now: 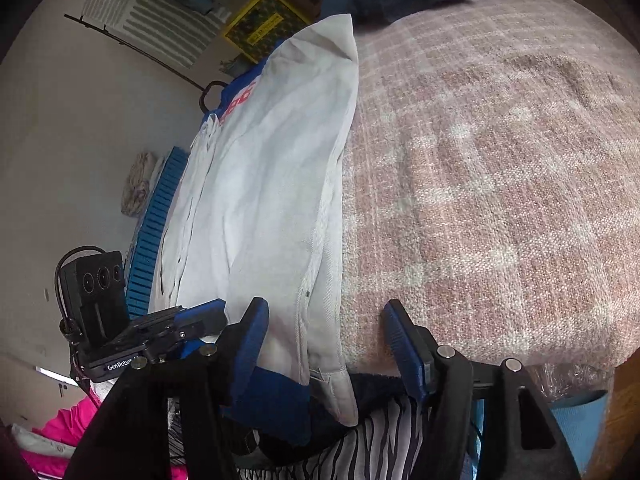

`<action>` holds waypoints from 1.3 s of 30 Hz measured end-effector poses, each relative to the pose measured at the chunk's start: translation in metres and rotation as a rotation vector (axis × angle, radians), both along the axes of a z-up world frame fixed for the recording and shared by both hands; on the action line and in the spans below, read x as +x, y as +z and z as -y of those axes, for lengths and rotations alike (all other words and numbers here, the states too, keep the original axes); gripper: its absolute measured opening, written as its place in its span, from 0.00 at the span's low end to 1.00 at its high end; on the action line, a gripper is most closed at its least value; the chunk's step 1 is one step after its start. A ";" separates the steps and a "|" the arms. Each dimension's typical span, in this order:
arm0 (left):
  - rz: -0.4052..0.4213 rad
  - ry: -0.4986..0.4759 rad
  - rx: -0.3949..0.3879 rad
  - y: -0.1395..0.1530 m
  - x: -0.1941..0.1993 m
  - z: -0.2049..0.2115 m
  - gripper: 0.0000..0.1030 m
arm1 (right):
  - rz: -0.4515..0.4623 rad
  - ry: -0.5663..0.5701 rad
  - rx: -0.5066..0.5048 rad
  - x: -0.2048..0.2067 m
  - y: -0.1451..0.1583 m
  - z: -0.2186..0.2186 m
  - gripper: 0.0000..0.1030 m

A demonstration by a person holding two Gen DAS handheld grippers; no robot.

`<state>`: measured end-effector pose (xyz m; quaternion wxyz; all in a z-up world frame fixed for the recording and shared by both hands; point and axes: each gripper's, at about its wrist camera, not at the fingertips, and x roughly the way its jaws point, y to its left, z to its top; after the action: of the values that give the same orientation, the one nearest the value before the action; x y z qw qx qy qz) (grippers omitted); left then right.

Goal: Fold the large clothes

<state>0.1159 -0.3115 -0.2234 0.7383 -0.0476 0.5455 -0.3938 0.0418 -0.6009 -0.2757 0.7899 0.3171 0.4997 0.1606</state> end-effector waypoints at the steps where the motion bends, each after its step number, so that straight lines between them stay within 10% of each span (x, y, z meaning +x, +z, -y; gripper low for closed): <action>1: 0.023 -0.003 -0.004 0.008 -0.005 -0.004 0.13 | 0.003 0.006 0.008 0.002 0.001 -0.001 0.62; 7: 0.092 0.017 -0.028 0.035 -0.021 -0.032 0.13 | 0.041 0.033 -0.066 -0.010 0.017 -0.012 0.57; 15: 0.117 -0.080 0.145 0.000 -0.034 -0.001 0.13 | 0.039 -0.042 -0.047 0.019 -0.001 -0.007 0.58; 18: 0.057 -0.051 0.099 -0.001 -0.030 -0.015 0.14 | 0.055 -0.026 -0.024 0.024 -0.001 -0.011 0.57; 26: 0.130 0.020 0.030 0.035 -0.025 -0.028 0.14 | 0.017 0.015 0.001 0.037 -0.012 -0.027 0.10; 39: 0.055 0.016 0.002 0.003 -0.011 -0.022 0.14 | -0.015 0.048 -0.177 0.063 0.045 -0.077 0.04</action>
<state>0.1052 -0.2892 -0.2203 0.7563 -0.0404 0.5247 -0.3886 0.1048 -0.5243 -0.2303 0.8070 0.2350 0.5253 0.1325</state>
